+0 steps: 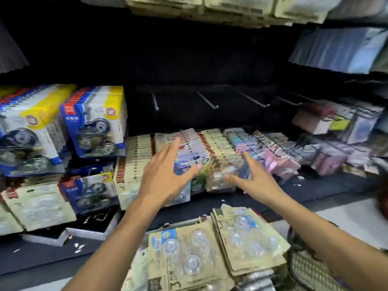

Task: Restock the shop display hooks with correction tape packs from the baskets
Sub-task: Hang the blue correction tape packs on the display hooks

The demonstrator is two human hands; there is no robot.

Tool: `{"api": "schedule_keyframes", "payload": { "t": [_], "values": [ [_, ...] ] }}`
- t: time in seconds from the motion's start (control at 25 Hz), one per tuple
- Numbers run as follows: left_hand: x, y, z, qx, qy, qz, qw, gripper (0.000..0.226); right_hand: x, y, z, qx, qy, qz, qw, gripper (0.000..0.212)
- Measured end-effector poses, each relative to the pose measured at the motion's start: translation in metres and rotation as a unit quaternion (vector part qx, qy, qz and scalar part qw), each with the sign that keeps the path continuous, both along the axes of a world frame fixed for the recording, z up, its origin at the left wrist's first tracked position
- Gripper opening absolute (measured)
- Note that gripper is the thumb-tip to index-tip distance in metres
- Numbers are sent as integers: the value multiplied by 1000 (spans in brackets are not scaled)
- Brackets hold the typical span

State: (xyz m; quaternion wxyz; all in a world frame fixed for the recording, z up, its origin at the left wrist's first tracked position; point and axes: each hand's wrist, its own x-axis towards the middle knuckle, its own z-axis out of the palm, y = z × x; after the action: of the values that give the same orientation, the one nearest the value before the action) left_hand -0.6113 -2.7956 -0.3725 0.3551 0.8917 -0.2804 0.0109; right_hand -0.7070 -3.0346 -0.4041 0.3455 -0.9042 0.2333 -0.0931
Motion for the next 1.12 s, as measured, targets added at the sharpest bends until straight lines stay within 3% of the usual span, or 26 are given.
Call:
{"api": "schedule_keyframes", "payload": {
  "t": [0.16, 0.28, 0.52, 0.64, 0.8, 0.88, 1.0, 1.12],
  "values": [
    [-66, -121, -40, 2, 28, -121, 992, 91, -123, -95, -38, 29, 20, -108, 994, 110],
    [-122, -207, -84, 33, 62, -207, 976, 90, -214, -142, -94, 110, 9, -205, 973, 95],
    [-200, -331, -191, 229, -6, -352, 908, 91, -335, -186, -214, 183, 75, -324, 925, 80],
    [-207, -354, -234, 290, -4, -371, 882, 85, -345, -221, -250, 169, 81, -366, 912, 88],
    [-206, -356, -264, 306, -7, -381, 872, 80, -312, -286, -272, 72, 64, -408, 908, 95],
    [-204, -355, -271, 291, 1, -385, 876, 78, -288, -312, -280, 12, 101, -410, 906, 79],
    [-199, -355, -270, 233, 38, -377, 895, 75, -267, -326, -288, -12, 123, -424, 897, 29],
    [-195, -364, -263, 177, 89, -341, 919, 74, -276, -312, -277, 60, -18, -412, 909, 16]
  ]
}}
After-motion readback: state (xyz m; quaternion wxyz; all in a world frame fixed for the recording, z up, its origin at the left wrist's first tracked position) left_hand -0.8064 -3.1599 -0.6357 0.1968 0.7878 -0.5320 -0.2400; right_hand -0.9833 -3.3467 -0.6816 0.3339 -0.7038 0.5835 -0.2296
